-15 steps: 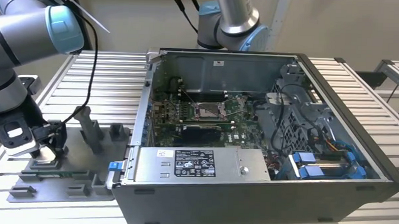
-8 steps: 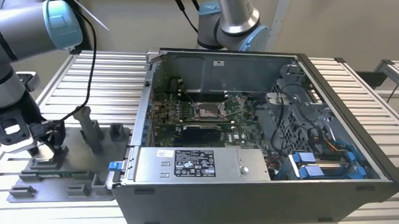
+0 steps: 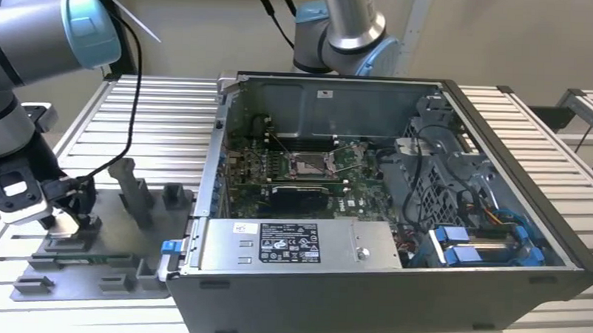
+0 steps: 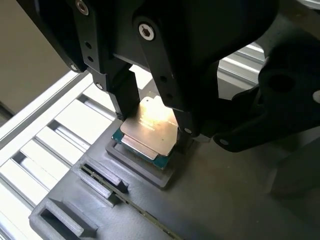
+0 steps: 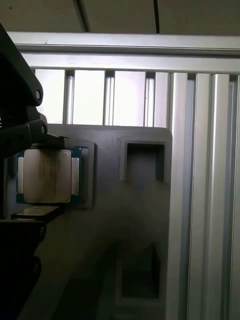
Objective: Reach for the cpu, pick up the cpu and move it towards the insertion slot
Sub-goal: 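Pick up the cpu and move it towards the insertion slot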
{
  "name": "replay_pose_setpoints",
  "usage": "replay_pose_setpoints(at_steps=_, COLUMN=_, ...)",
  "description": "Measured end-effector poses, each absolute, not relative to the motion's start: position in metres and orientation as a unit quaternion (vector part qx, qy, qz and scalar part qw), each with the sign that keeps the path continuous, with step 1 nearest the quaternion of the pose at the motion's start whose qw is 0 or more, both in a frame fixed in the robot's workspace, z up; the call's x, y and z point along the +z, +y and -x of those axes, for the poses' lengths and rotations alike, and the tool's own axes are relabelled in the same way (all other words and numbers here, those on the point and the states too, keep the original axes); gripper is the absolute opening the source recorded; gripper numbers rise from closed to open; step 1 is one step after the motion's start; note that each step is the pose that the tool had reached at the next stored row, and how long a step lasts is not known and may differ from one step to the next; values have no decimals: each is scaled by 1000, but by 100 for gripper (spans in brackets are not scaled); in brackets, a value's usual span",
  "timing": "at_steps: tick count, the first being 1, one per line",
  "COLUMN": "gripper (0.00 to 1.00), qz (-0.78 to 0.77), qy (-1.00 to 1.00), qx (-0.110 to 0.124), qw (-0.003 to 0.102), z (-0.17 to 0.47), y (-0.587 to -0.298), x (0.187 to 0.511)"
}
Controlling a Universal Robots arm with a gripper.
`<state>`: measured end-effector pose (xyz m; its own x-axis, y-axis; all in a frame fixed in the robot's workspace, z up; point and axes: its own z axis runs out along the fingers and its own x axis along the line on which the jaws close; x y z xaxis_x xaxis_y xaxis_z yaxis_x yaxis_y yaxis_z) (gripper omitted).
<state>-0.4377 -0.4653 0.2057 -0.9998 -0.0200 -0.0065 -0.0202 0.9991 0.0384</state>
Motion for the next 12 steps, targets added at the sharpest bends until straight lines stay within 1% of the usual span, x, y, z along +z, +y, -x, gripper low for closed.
replay_pose_setpoints(at_steps=12, gripper=0, qz=10, qy=1000, qx=19, qw=3, z=438, y=-465, x=213)
